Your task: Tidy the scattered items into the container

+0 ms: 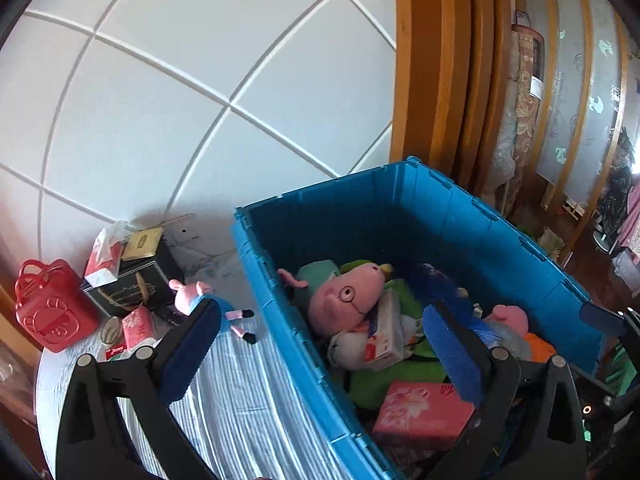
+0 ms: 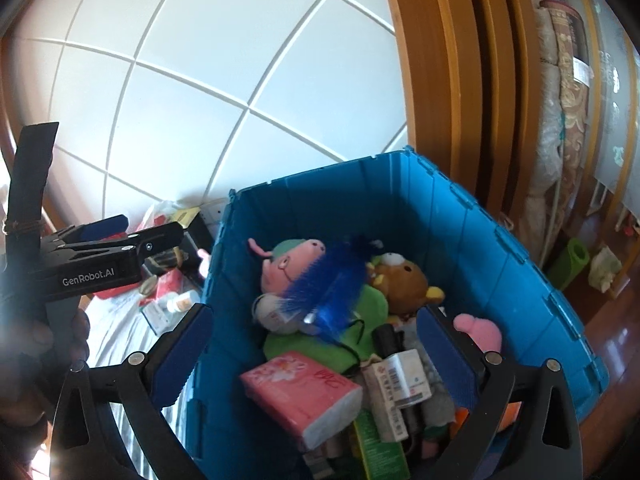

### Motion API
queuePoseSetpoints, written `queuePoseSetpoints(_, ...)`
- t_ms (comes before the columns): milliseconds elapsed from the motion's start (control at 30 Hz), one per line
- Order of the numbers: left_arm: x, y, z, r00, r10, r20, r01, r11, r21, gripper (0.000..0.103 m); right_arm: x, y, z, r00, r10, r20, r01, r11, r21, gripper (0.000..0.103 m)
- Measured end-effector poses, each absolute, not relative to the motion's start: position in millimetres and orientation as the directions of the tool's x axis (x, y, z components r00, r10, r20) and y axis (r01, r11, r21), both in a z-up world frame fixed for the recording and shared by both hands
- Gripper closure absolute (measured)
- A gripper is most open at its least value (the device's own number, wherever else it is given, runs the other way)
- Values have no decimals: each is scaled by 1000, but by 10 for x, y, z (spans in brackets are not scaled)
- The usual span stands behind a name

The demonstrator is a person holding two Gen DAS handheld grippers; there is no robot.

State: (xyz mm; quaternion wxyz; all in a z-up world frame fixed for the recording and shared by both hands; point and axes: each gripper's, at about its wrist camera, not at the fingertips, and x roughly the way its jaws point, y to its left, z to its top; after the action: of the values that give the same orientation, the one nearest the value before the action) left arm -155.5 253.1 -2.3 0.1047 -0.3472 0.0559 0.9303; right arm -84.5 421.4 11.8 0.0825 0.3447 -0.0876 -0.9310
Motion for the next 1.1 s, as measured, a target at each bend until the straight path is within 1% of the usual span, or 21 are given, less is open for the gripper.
queuePoseSetpoints(167, -1326, 1971, 4, -745, 86, -662, -145, -989, 36, 0, -711, 3819, 197, -722, -258, -642, 148, -964, 220, 0)
queuePoseSetpoints(467, -919, 1126, -71, -725, 6, -689, -29, -999, 22, 0, -471, 3154, 241, -686, -296, -665, 217, -955, 201, 0)
queuePoseSetpoints(733, -585, 566, -80, -711, -57, -701, 57, -998, 23, 0, -299, 2753, 260, -663, -292, -689, 234, -956, 179, 0)
queuePoseSetpoints(933, -365, 242, -92, -704, -131, -698, 106, -991, 78, 0, -163, 2563, 296, -659, -275, -700, 225, -960, 165, 0)
queuePoseSetpoints(1100, -232, 41, -69, -704, -142, -695, 133, -989, 68, 0, -71, 2456, 299, -661, -247, -708, 213, -967, 139, 0)
